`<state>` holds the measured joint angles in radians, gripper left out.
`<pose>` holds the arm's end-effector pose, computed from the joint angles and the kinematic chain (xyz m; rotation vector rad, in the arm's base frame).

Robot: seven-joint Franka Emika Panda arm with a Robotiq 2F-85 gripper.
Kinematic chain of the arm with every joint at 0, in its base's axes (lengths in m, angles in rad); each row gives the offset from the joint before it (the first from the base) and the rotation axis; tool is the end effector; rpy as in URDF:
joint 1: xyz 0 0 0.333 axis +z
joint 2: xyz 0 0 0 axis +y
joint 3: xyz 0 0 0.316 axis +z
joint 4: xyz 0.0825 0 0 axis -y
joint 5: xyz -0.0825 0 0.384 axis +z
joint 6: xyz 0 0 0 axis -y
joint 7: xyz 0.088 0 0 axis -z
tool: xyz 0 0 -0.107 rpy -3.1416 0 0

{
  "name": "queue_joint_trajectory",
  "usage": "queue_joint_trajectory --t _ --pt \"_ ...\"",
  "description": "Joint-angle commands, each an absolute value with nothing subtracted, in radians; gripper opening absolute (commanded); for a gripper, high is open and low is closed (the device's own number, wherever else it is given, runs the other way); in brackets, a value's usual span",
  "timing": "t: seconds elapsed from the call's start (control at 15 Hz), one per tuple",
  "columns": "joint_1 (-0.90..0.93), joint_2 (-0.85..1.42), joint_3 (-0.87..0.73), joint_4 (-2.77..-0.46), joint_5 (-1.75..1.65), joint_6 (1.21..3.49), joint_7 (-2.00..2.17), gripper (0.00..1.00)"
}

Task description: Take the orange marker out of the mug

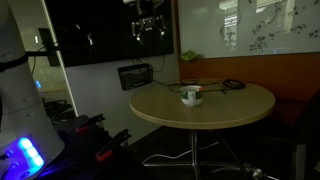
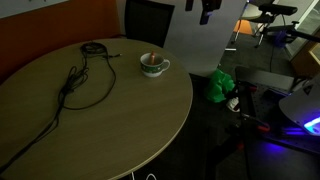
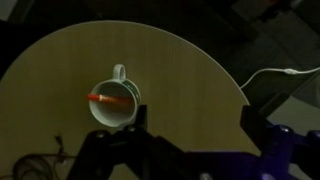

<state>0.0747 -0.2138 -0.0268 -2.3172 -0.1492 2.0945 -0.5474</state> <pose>0.4734 0.0152 0.4280 2.8551 0.9959 -0.0588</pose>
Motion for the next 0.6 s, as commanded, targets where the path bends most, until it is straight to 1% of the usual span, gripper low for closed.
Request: queue_joint_trajectory --t 0.0,0.13,0.2,0.53 --pt "0.062 -0.111 -0.036 -2.297 -0.249 2.170 -0.694 1.00" --pt "0.046 -0.051 -0.031 -2.282 -0.320 2.199 -0.691 1.00" --pt "0.047 -0.084 -0.028 -2.309 -0.275 2.190 -0.666 1.00" --pt "0.044 -0.072 -0.024 -2.304 -0.281 2.193 -0.666 1.00"
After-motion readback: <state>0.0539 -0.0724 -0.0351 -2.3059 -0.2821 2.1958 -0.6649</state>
